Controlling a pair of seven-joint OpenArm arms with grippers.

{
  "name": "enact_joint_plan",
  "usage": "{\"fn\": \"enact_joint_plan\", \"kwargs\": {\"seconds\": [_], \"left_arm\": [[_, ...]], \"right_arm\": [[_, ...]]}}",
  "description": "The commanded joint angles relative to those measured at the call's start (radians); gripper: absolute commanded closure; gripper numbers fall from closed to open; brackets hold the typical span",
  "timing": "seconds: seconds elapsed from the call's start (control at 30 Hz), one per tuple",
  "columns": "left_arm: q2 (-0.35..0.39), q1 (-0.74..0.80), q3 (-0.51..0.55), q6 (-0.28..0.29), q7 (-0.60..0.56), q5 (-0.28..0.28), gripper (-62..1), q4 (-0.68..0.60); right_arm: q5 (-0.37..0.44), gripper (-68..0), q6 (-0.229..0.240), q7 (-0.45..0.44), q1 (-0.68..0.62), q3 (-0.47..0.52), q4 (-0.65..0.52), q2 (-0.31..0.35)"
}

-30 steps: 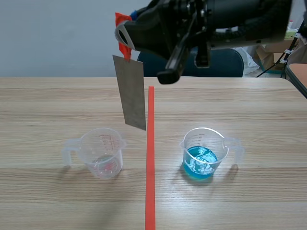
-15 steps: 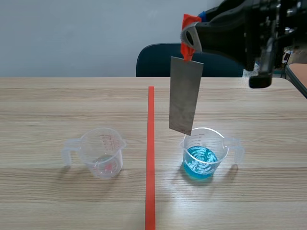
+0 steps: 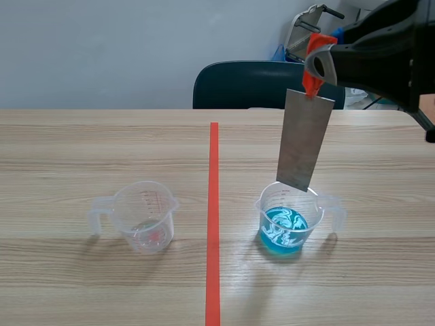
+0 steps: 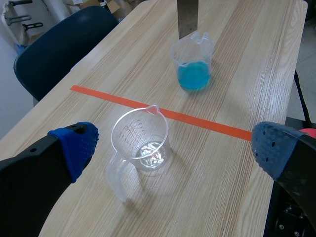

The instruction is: Do the redox reaction experiment

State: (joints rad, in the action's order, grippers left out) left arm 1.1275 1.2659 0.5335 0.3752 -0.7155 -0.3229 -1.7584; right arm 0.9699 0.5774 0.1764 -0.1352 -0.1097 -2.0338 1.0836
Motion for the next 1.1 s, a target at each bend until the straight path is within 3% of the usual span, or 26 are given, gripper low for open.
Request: {"fn": "enact_joint_plan", "kwargs": {"seconds": [0.0, 0.27, 1.07], "left_arm": [[-0.013, -0.003, 0.006, 0.002, -0.017, -0.01, -62.3, -0.021], [-0.013, -0.003, 0.006, 0.002, -0.017, -0.01, -62.3, -0.021], [-0.013, -0.003, 0.006, 0.002, -0.018, -0.01, -62.3, -0.021]], "right_arm": [[0.01, -0.6, 0.0, -0.018, -0.003, 0.027, -0.007, 0.005], [0.003, -0.6, 0.026, -0.034, -0.053, 0.074, 0.002, 0.005], [-0.002, -0.7, 0.026, -0.029, -0.053, 0.075, 0.002, 0.002]]}}
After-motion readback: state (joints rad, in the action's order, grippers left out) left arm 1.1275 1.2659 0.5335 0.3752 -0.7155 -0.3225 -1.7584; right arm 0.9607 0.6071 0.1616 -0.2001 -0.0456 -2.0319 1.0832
